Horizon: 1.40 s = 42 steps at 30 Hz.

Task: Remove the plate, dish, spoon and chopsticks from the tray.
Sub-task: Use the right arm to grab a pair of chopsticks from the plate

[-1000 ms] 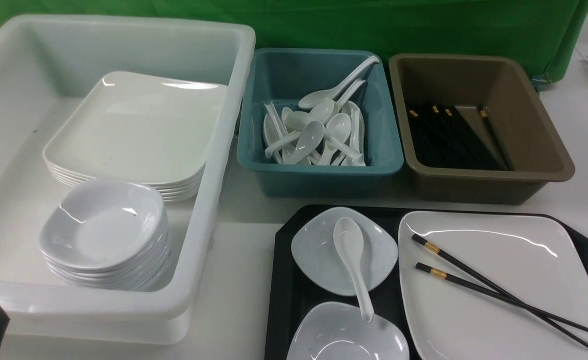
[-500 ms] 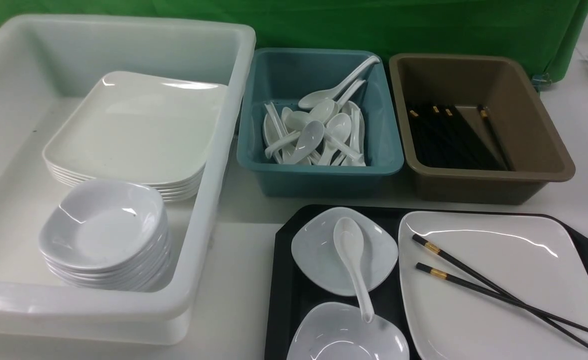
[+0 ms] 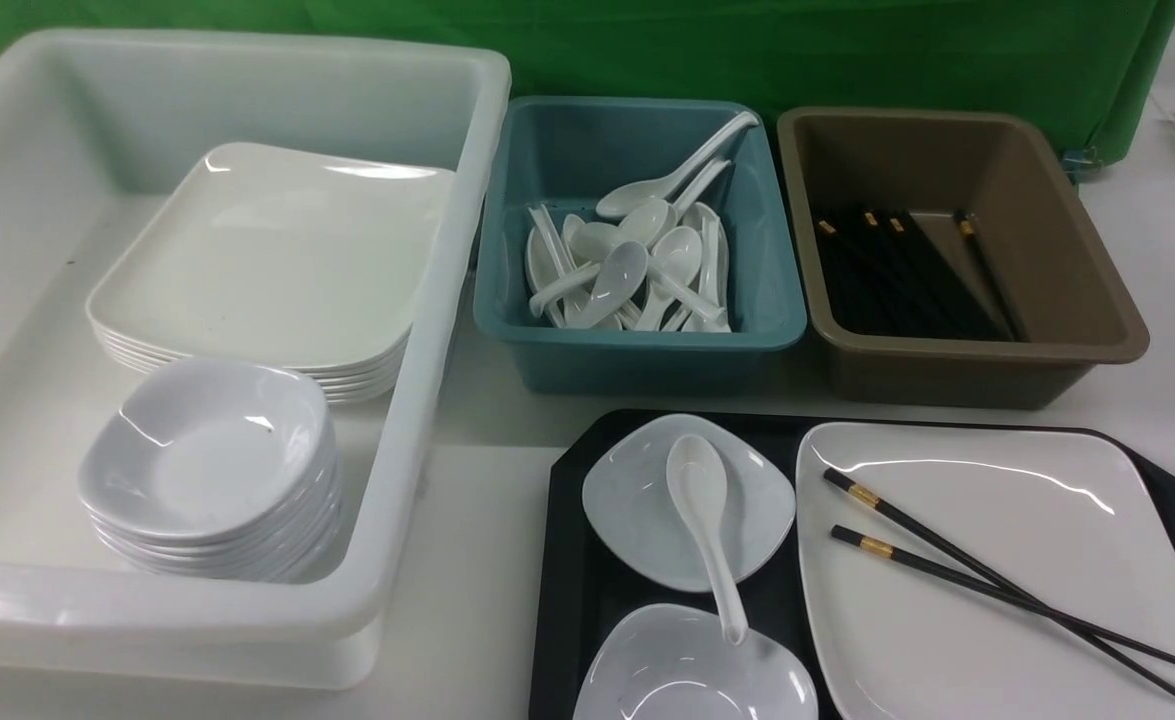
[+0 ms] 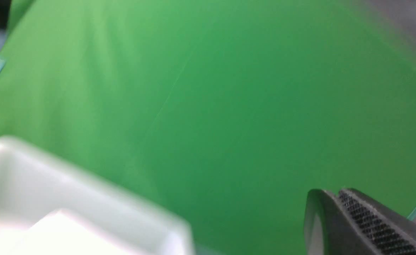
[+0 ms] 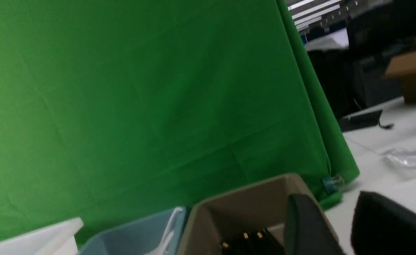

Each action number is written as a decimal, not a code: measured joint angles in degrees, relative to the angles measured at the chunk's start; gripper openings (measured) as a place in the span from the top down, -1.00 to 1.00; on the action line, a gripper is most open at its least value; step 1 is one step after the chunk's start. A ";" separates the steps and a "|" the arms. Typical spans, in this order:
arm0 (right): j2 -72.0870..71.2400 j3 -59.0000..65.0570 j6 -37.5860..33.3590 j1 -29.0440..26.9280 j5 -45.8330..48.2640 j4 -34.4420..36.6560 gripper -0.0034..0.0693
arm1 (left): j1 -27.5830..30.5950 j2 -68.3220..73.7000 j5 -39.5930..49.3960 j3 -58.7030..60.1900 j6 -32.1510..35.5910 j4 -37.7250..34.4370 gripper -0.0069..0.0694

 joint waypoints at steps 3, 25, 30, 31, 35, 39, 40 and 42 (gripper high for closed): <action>0.00 0.00 -0.17 0.00 -1.92 0.07 0.24 | 0.00 7.35 11.49 -7.18 9.36 -2.75 0.77; 54.09 -45.47 -20.63 25.35 63.26 0.43 0.56 | -26.14 44.25 42.19 -14.77 22.49 -5.50 0.82; 68.69 -46.06 -25.23 26.88 58.44 0.23 -0.03 | -31.40 46.27 41.72 -14.88 20.47 -6.38 0.82; 71.09 -46.42 -25.51 26.87 57.84 -0.38 -0.15 | -31.86 46.41 41.49 -14.88 20.41 -6.74 0.82; 81.71 -49.22 -24.57 26.87 56.67 -4.63 -0.57 | -32.28 46.46 41.10 -14.88 20.36 -7.09 0.82; 89.30 -52.60 -22.23 26.87 56.56 -7.67 -0.68 | -32.35 46.46 41.29 -14.88 20.36 -7.09 0.82; 90.96 -53.52 -21.78 26.87 56.56 -8.02 -0.68 | -32.35 46.46 41.44 -14.88 20.36 -7.09 0.82; 94.41 -55.66 -21.28 26.87 56.56 -9.17 -0.69 | -32.35 46.46 41.70 -14.88 20.36 -7.09 0.82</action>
